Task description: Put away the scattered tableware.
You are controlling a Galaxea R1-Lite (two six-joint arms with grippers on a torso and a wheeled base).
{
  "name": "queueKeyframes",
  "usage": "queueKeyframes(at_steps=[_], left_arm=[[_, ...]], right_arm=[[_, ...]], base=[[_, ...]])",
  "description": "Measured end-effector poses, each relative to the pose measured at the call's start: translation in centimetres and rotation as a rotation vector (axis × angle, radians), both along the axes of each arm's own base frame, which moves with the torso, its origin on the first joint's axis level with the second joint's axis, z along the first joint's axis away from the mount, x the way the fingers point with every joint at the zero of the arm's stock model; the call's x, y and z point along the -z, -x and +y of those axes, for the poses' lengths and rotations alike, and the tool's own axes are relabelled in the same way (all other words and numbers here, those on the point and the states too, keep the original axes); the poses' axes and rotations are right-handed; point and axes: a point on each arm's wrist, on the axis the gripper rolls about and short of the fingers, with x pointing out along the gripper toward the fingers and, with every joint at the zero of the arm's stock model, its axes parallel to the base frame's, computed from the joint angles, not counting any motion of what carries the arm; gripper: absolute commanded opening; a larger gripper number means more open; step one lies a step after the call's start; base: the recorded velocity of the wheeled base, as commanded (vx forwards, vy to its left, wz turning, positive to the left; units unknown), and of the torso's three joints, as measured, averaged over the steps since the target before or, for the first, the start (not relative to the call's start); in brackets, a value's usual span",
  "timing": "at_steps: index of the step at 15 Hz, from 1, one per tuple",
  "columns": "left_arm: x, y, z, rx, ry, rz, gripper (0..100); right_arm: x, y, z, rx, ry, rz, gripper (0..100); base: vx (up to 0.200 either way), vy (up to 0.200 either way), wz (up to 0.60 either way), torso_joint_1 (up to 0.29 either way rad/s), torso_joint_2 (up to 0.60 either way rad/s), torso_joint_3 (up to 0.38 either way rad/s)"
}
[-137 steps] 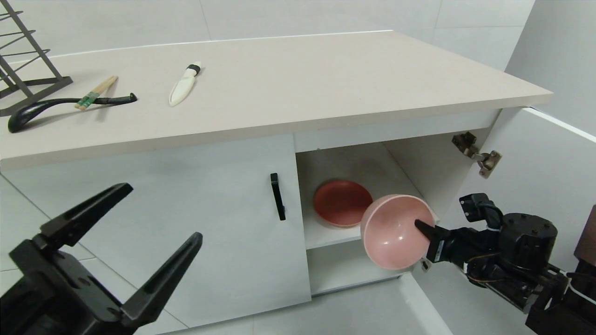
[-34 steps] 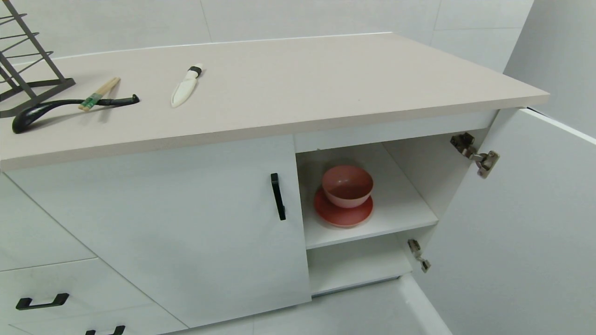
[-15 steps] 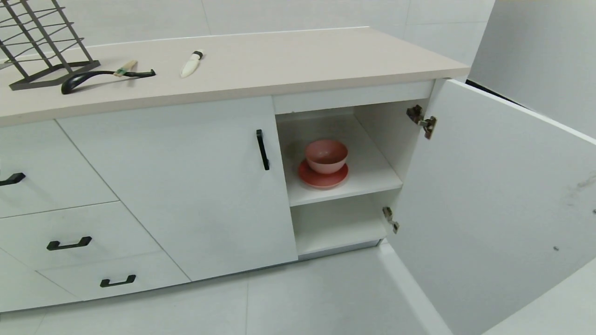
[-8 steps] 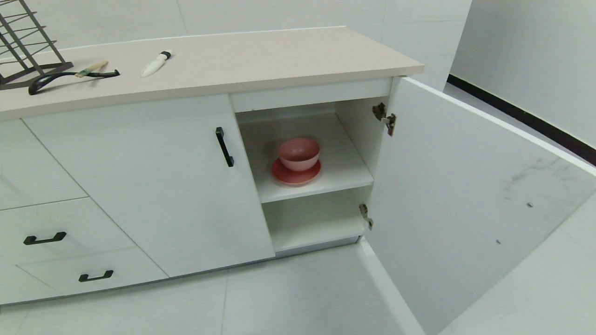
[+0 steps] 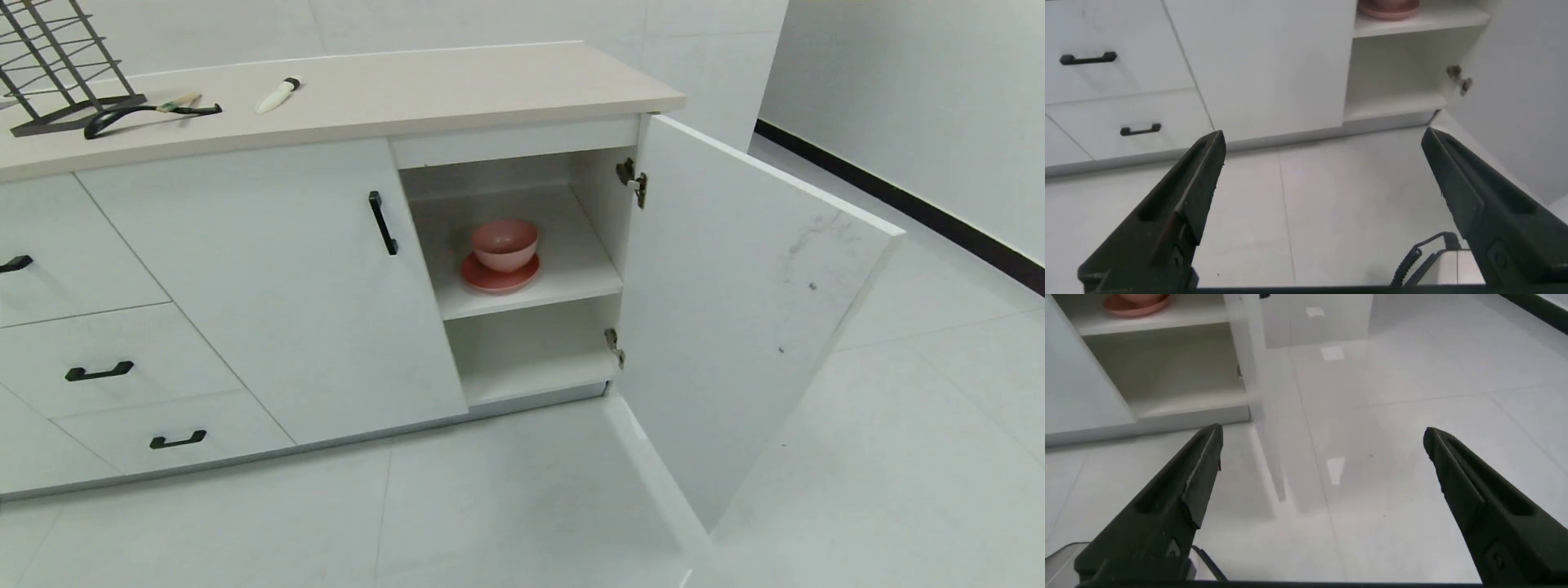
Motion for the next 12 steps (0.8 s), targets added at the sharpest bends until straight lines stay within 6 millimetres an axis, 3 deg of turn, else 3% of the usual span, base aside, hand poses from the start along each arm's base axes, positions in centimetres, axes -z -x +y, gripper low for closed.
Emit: queueKeyframes(at_steps=[3,7,11,12], left_arm=[[0.00,0.00,0.00,0.000,0.001,0.000,100],[0.00,0.00,0.00,-0.001,0.004,0.000,100],[0.00,0.00,0.00,0.000,0.004,0.000,100],[0.00,0.00,0.00,-0.002,0.004,0.000,100]], right_arm=[[0.01,0.00,0.00,-0.001,0.000,0.001,100],[0.00,0.00,0.00,0.000,0.000,0.001,100],[0.00,0.00,0.00,0.000,-0.002,0.001,100],[0.01,0.00,0.01,-0.003,0.003,0.001,0]], base=[[0.000,-0.200,0.40,0.004,0.00,0.004],[0.000,0.000,0.60,0.004,0.00,0.004],[0.000,0.000,0.00,0.000,0.00,0.000],[0.000,0.000,0.00,0.000,0.00,0.000]])
